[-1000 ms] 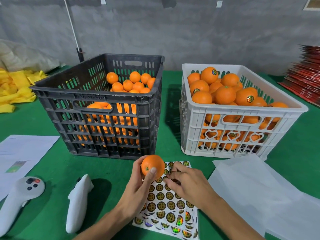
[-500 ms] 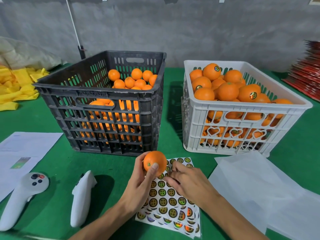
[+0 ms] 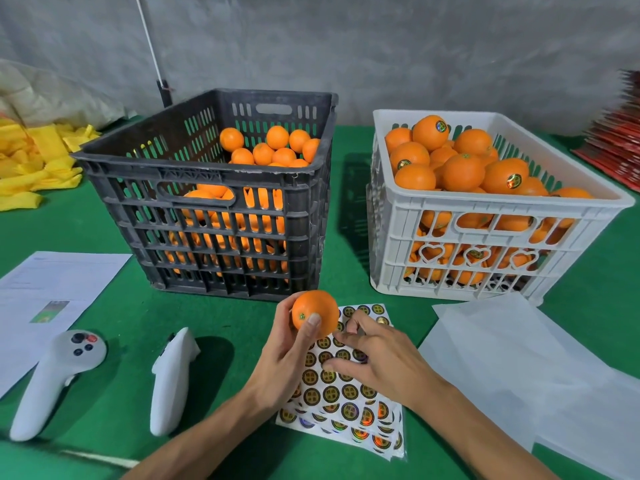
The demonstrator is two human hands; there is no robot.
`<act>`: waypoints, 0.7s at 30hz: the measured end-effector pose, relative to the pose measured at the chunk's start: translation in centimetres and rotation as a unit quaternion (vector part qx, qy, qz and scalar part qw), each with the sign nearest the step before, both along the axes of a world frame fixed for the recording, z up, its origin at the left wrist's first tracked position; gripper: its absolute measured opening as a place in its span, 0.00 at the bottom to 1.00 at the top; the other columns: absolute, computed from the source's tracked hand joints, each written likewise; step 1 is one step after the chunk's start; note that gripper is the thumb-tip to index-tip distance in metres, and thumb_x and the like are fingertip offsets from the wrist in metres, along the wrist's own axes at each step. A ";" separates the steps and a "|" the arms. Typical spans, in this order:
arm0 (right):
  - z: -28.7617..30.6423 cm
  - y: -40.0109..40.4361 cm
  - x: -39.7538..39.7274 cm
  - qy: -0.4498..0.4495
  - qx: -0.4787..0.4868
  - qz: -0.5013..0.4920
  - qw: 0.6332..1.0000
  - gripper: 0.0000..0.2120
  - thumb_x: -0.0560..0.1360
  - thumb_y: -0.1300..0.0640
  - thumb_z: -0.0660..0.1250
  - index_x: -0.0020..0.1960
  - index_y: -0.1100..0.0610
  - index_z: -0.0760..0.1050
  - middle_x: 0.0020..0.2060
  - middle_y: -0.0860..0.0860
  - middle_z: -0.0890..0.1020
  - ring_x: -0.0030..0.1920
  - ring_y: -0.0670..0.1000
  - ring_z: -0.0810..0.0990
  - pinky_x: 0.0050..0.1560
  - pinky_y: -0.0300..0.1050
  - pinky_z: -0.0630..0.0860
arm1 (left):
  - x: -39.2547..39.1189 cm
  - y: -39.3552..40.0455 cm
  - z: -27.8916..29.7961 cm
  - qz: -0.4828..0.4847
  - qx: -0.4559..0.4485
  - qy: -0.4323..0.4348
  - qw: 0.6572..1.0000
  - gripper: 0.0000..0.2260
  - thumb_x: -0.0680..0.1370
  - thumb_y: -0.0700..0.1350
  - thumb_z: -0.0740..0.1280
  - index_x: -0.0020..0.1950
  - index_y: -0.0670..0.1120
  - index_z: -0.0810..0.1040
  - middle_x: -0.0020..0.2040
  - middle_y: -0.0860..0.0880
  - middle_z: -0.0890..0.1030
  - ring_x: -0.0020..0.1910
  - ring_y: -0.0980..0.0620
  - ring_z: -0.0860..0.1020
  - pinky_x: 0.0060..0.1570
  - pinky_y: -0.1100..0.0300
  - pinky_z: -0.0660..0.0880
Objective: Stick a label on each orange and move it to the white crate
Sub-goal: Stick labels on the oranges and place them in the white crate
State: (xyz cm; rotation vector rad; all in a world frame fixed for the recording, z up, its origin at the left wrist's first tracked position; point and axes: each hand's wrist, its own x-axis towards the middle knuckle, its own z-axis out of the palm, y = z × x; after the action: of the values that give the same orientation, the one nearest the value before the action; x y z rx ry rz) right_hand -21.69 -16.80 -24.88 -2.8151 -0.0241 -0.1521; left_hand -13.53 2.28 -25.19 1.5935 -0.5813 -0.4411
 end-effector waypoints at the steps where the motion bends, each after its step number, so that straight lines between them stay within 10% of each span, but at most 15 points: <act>1: 0.0 0.0 0.0 0.002 0.013 0.000 1.000 0.37 0.74 0.25 0.56 0.72 0.48 0.75 0.54 0.39 0.69 0.51 0.44 0.74 0.53 0.42 0.73 | 0.0 0.0 0.1 0.000 0.000 0.000 1.000 0.23 0.76 0.70 0.62 0.70 0.66 0.67 0.62 0.60 0.79 0.63 0.55 0.80 0.65 0.55 0.76; 12: -0.5 0.2 0.6 -0.029 0.080 -0.037 0.996 0.18 0.81 0.43 0.65 0.64 0.51 0.82 0.48 0.42 0.75 0.44 0.46 0.76 0.49 0.45 0.77 | 0.0 0.1 0.2 0.007 0.002 -0.011 1.000 0.23 0.76 0.70 0.62 0.69 0.68 0.67 0.65 0.52 0.77 0.62 0.52 0.81 0.68 0.49 0.76; 21: 0.0 1.3 1.0 -0.014 -0.020 -0.086 0.996 0.32 0.76 0.26 0.56 0.69 0.45 0.77 0.49 0.39 0.69 0.45 0.44 0.75 0.45 0.43 0.73 | 0.5 0.0 -0.4 0.014 -0.005 0.000 1.000 0.22 0.77 0.70 0.62 0.70 0.67 0.68 0.63 0.58 0.79 0.63 0.49 0.81 0.67 0.47 0.76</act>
State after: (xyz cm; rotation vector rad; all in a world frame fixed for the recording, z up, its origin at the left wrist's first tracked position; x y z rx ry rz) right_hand -20.66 -15.45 -24.87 -2.8518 0.2102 -0.2335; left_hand -13.04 2.28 -25.61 1.5914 -0.5597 -0.4158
